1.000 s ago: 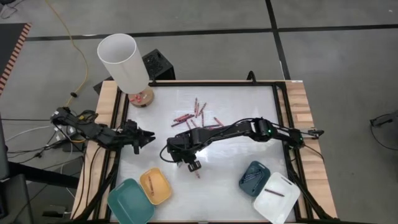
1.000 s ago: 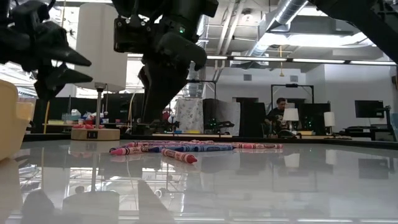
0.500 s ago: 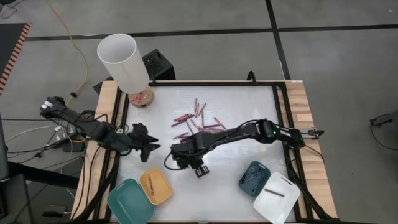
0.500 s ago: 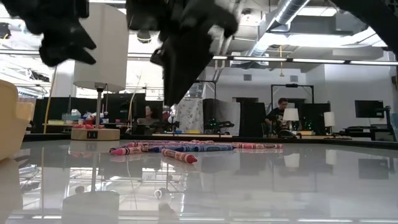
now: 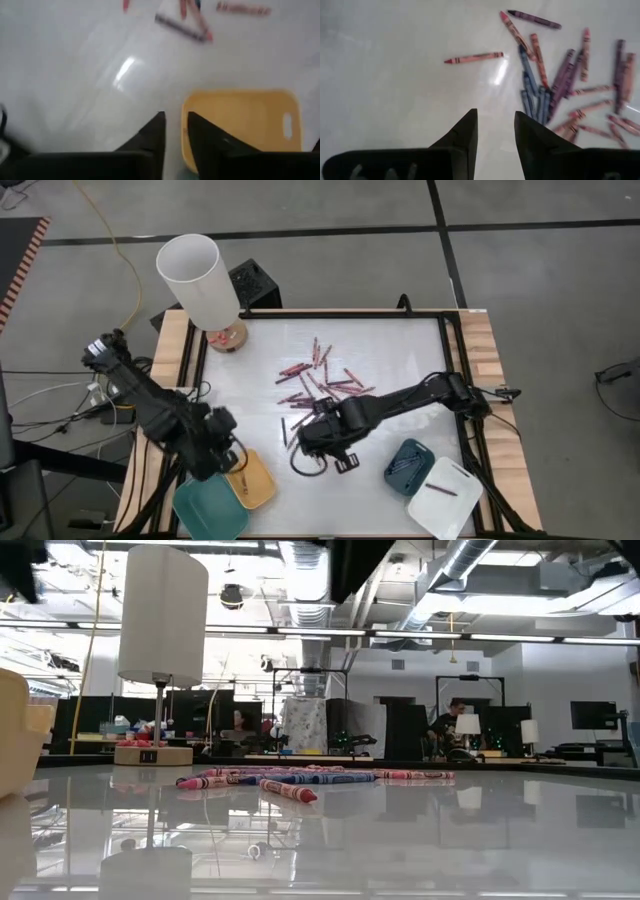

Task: Sort crayons
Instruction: Adjust the blue bin

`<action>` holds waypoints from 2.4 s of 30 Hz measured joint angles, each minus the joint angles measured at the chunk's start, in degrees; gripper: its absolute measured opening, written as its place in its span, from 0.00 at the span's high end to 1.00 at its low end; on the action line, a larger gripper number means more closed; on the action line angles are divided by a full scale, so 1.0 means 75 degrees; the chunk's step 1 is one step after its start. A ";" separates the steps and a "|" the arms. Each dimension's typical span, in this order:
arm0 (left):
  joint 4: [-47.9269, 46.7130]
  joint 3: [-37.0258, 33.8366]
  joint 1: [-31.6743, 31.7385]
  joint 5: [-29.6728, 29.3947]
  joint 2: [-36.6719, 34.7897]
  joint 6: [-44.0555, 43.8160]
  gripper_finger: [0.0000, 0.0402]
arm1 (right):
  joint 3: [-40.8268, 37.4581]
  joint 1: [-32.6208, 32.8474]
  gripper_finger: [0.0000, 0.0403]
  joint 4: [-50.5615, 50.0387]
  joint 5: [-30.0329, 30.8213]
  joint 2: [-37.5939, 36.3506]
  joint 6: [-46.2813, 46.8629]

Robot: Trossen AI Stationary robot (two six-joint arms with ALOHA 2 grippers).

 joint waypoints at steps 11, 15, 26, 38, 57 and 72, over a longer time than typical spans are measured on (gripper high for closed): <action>-0.0482 0.0142 -0.1614 0.1854 0.0872 -0.3203 1.00 | 0.0000 0.0751 0.70 -0.0398 0.1318 -0.0365 0.0691; -0.0457 0.0142 -0.2041 0.2207 0.0958 -0.3976 1.00 | 0.0000 0.0806 0.70 -0.0392 0.1331 -0.0365 0.0853; -0.0382 0.0136 -0.2439 0.3097 0.1193 -0.4472 1.00 | 0.0000 0.0806 0.70 -0.0391 0.1469 -0.0363 0.1065; 0.0705 0.0130 -0.2601 0.3162 0.1297 -0.4325 1.00 | 0.0000 0.0794 0.70 -0.0401 0.1477 -0.0362 0.1184; 0.1190 0.0127 -0.1892 0.3315 0.2860 -0.1556 1.00 | 0.0000 0.0794 0.70 -0.0370 0.1480 -0.0362 0.1210; 0.1666 0.0127 -0.1128 0.2609 0.2897 -0.0442 1.00 | 0.0000 0.0808 0.70 -0.0375 0.1480 -0.0362 0.1278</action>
